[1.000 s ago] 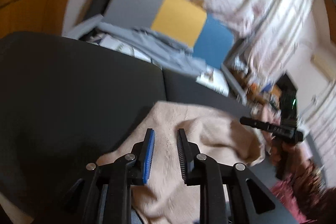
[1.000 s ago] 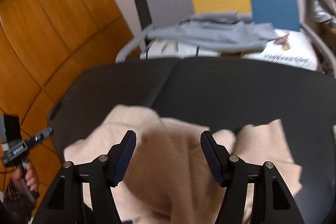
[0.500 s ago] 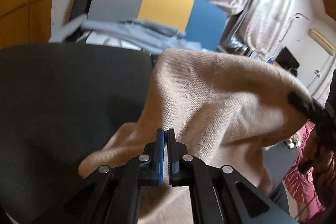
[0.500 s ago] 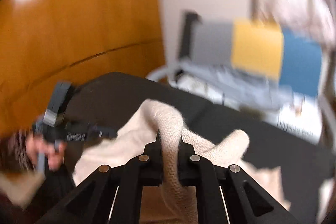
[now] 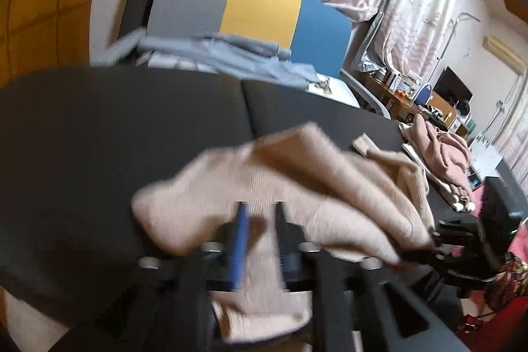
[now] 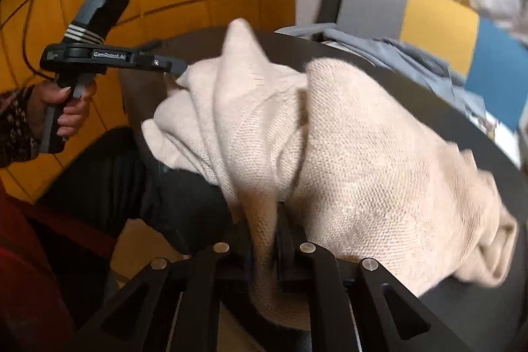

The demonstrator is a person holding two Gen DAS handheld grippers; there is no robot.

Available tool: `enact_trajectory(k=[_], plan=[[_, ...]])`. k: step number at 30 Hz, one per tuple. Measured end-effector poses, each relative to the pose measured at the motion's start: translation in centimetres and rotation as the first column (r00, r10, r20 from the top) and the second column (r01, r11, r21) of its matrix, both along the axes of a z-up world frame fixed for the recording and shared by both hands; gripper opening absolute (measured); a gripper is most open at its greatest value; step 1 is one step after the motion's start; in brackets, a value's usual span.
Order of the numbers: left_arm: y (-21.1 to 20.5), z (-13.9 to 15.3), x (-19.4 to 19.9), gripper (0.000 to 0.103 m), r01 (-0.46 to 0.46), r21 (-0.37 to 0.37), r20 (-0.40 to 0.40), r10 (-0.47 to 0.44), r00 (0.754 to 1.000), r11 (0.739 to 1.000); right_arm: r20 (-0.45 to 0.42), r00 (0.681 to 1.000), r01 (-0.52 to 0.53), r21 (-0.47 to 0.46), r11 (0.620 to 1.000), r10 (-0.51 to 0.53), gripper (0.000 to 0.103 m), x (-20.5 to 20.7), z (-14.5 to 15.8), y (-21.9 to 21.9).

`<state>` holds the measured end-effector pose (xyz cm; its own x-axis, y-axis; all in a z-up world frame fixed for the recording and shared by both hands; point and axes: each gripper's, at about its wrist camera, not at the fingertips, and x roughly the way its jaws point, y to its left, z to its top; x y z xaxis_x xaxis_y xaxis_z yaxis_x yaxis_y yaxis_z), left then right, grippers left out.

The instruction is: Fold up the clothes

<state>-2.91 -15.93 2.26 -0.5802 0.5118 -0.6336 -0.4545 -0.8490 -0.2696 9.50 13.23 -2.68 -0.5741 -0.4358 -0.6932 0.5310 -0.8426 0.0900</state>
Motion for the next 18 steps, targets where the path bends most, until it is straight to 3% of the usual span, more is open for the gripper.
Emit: enact_trajectory(k=[2, 4, 5, 7, 8, 10, 12, 14, 15, 16, 17, 18], plan=[[0.5, 1.9, -1.5, 0.022, 0.037, 0.001, -0.026, -0.037, 0.999, 0.999, -0.046, 0.999, 0.002, -0.082, 0.997, -0.006, 0.02, -0.5, 2.5, 0.7], [0.8, 3.3, -2.4, 0.022, 0.062, 0.01, -0.036, -0.061, 0.997, 0.998, -0.088, 0.995, 0.035, -0.172, 0.984, -0.051, 0.049, -0.9, 4.9, 2.0], [1.0, 4.0, -2.8, 0.022, 0.074, 0.018, -0.049, -0.073, 0.996, 0.997, -0.101, 0.991, 0.06, -0.221, 0.973, -0.084, 0.076, -1.0, 6.0, 2.9], [2.1, 5.1, -3.6, 0.023, 0.106, 0.014, -0.074, -0.105, 0.992, 0.994, -0.123, 0.981, 0.113, -0.276, 0.955, -0.152, 0.081, -1.7, 7.9, 4.2], [2.8, 5.5, -4.0, 0.023, 0.124, 0.003, -0.085, -0.123, 0.989, 0.992, -0.133, 0.974, 0.144, -0.274, 0.951, -0.186, 0.079, -2.3, 8.6, 4.6], [4.3, 5.5, -4.8, 0.023, 0.157, -0.038, -0.084, -0.16, 0.984, 0.987, -0.081, 0.96, 0.254, -0.156, 0.955, -0.269, 0.078, -5.3, 8.2, 4.6], [6.1, 4.5, -5.8, 0.023, 0.209, -0.082, -0.04, -0.213, 0.976, 0.974, -0.005, 0.955, 0.297, -0.075, 0.952, -0.298, 0.078, -7.9, 6.9, 4.6], [7.7, 2.9, -6.8, 0.023, 0.254, -0.105, 0.044, -0.251, 0.967, 0.961, 0.08, 0.957, 0.284, -0.067, 0.956, -0.279, 0.078, -9.8, 5.2, 4.4], [8.3, 1.9, -6.8, 0.023, 0.275, -0.125, 0.073, -0.268, 0.961, 0.953, 0.101, 0.953, 0.289, -0.036, 0.957, -0.284, 0.073, -10.4, 4.3, 4.1], [9.0, 0.9, -6.7, 0.023, 0.296, -0.145, 0.103, -0.283, 0.953, 0.944, 0.119, 0.949, 0.295, 0.0, 0.955, -0.293, 0.064, -11.0, 3.4, 3.8], [9.7, -0.1, -6.7, 0.023, 0.315, -0.164, 0.131, -0.296, 0.946, 0.935, 0.137, 0.947, 0.291, 0.018, 0.956, -0.291, 0.031, -11.4, 2.7, 3.7], [9.9, -1.0, -6.5, 0.02, 0.317, -0.186, 0.144, -0.293, 0.945, 0.93, 0.151, 0.945, 0.29, 0.019, 0.957, -0.289, 0.008, -11.5, 2.5, 3.9]])
